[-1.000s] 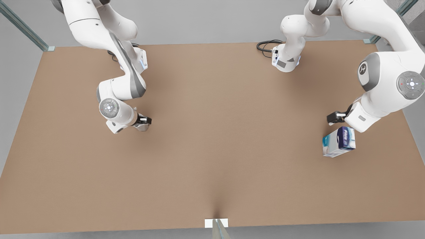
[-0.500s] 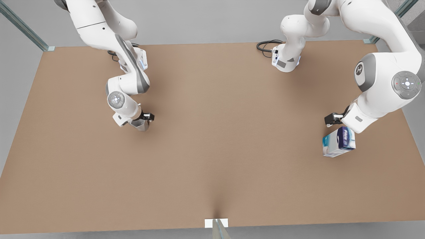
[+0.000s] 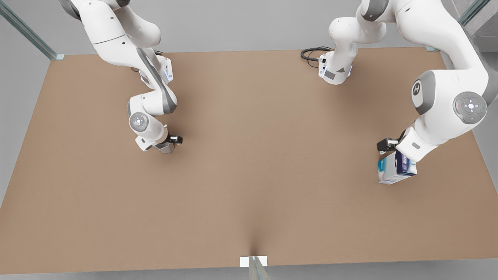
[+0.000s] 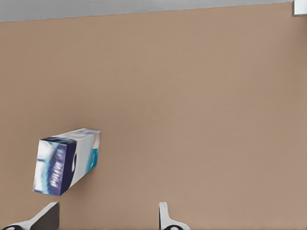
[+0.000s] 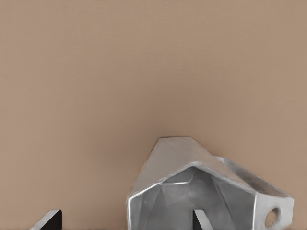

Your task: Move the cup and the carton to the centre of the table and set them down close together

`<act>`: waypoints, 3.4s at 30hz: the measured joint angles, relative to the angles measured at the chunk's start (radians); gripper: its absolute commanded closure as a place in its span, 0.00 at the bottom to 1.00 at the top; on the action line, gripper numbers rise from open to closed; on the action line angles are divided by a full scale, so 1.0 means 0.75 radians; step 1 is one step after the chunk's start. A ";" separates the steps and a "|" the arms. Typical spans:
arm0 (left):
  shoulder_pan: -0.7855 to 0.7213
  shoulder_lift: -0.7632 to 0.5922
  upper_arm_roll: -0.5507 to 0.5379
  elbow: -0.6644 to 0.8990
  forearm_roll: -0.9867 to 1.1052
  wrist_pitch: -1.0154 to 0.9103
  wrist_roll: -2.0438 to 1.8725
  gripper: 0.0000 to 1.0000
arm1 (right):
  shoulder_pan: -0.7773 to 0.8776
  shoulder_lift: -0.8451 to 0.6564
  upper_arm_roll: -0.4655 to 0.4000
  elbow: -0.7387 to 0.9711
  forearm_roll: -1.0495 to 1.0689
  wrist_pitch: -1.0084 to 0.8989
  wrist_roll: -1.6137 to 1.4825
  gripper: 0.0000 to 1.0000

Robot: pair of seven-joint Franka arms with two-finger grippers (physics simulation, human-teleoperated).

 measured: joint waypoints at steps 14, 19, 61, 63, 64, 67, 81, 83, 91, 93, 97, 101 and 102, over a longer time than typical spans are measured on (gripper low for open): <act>0.079 0.053 0.019 -0.002 -0.059 0.059 0.013 0.00 | 0.005 0.127 -0.006 0.002 -0.042 0.026 0.000 0.56; 0.077 0.063 0.019 -0.002 -0.059 0.061 0.014 0.00 | 0.013 0.140 -0.008 0.005 -0.074 0.025 0.004 0.71; 0.276 0.080 0.030 0.002 0.039 0.069 0.759 0.00 | 1.011 1.231 -0.779 1.896 0.530 -0.182 0.029 0.00; 0.296 0.114 0.031 0.002 0.043 0.063 0.701 0.00 | 1.014 1.223 -0.777 1.895 0.532 -0.185 0.043 0.00; 0.307 0.111 0.032 -0.004 0.043 0.060 0.582 0.00 | 1.015 1.215 -0.776 1.894 0.532 -0.187 0.047 0.00; 0.349 0.096 0.032 -0.014 0.036 -0.019 0.352 0.00 | 1.013 1.172 -0.772 1.892 0.532 -0.203 0.049 0.00; 0.377 -0.033 -0.004 -0.375 -0.026 0.335 0.506 0.00 | 0.043 -0.009 -0.281 1.231 -0.335 -1.143 -0.435 0.00; 0.391 -0.031 -0.003 -0.380 -0.027 0.357 0.577 0.01 | 0.051 -0.001 -0.264 1.231 -0.337 -1.142 -0.396 0.00; 0.406 0.030 0.000 -0.382 -0.029 0.360 0.383 0.01 | 0.046 0.015 -0.264 1.232 -0.337 -1.141 -0.395 0.00; 0.431 0.063 -0.001 -0.384 -0.020 0.406 0.391 0.01 | 0.046 0.017 -0.264 1.231 -0.336 -1.141 -0.395 0.00; 0.432 0.078 -0.005 -0.414 0.000 0.428 0.435 0.01 | 0.046 0.019 -0.264 1.231 -0.337 -1.141 -0.395 0.00; 0.419 0.070 -0.005 -0.433 -0.014 0.418 0.430 0.01 | 0.046 0.024 -0.264 1.231 -0.335 -1.141 -0.395 0.00; 0.419 0.072 -0.004 -0.445 -0.016 0.429 0.431 0.01 | 0.046 0.024 -0.264 1.231 -0.335 -1.140 -0.395 0.00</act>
